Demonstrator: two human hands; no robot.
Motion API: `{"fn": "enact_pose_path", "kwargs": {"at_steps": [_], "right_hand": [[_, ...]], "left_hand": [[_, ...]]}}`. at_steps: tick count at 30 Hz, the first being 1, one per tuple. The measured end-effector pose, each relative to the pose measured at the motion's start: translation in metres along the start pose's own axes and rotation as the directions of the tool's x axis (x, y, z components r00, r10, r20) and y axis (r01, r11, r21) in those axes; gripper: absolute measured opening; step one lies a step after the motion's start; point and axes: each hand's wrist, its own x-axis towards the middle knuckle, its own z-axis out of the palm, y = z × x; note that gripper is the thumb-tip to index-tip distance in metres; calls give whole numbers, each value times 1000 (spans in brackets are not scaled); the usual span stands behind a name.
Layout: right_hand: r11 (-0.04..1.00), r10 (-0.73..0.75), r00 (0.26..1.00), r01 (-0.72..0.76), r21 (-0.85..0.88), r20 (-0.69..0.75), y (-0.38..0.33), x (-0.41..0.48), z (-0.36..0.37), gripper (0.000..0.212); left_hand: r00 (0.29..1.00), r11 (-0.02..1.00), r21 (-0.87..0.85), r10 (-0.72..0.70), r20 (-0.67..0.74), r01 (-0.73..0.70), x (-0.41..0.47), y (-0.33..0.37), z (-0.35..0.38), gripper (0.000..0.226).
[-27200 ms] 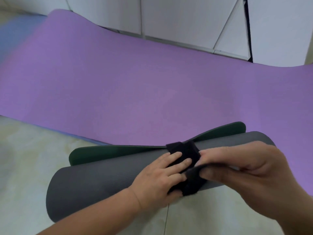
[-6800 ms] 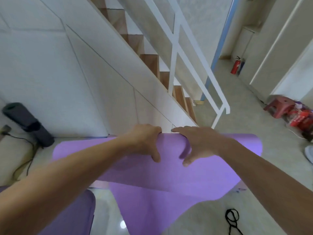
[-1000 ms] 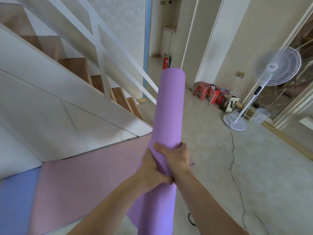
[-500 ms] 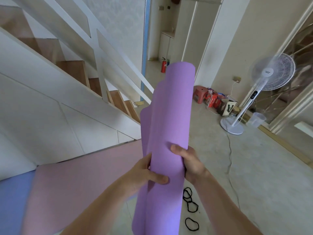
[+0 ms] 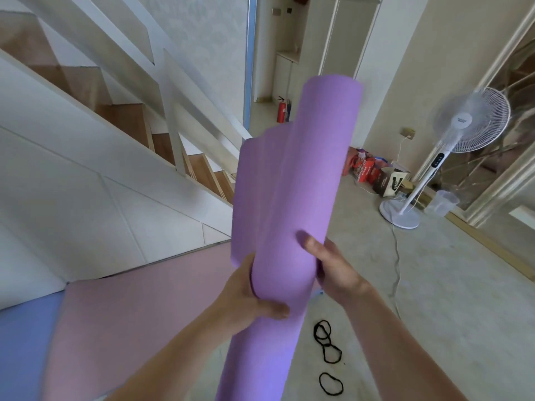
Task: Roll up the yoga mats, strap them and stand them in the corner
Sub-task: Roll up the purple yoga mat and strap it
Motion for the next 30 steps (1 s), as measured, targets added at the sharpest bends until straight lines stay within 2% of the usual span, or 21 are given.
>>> {"fn": "enact_pose_path", "kwargs": {"at_steps": [2,5,7,9,10,12,14,16,18,20,22,23,26,27,28,30], "right_hand": [[998,3,997,-7,55,73,0,0,-3,81],[1000,0,1000,0,-19,11,4,3,10,65],[993,-10,981,-13,-116,-192,5,9,21,71],[951,-53,899,-87,-297,-434,9,16,34,86],[922,-75,863,-130,-364,-500,13,17,43,91],[904,-91,840,-156,-399,-534,20,15,61,92],[924,-82,864,-121,-363,-496,25,16,65,90],[965,-61,941,-29,-260,-334,21,15,52,89],[989,-34,993,17,-146,-115,9,12,31,83],[998,-37,998,40,-54,52,-1,7,20,80],[999,-29,987,25,25,158,-6,5,20,81],[998,-38,981,29,49,189,-9,3,24,75],[996,-80,983,71,59,168,-12,0,35,53],[995,-91,991,86,56,99,-13,1,39,54],[995,-102,995,102,19,-15,-14,3,42,59],[987,-135,957,108,-119,-255,-16,7,52,76]], "left_hand": [[990,998,-69,-1,144,11,-2,11,-4,94],[962,995,-69,-50,267,71,8,14,-11,87],[979,994,35,-105,175,100,20,6,-16,101],[988,971,188,-153,3,150,25,1,-14,135],[990,963,232,-136,-20,137,24,-2,-8,147],[995,945,318,-49,-87,74,20,-6,8,147],[973,956,288,23,-229,45,15,-8,13,128],[960,984,177,22,-278,29,9,-6,4,112],[980,999,50,27,-197,-17,7,-4,-9,110],[997,995,-60,77,-23,-79,3,7,-18,109],[981,986,-114,134,141,-119,0,25,-19,101],[968,984,-122,155,198,-132,0,32,-21,97],[956,986,-100,153,252,-132,2,47,-30,90],[971,991,-57,132,201,-123,3,48,-32,91],[991,994,42,101,91,-105,5,45,-34,95],[988,969,234,108,-110,-80,7,37,-32,99]]}}
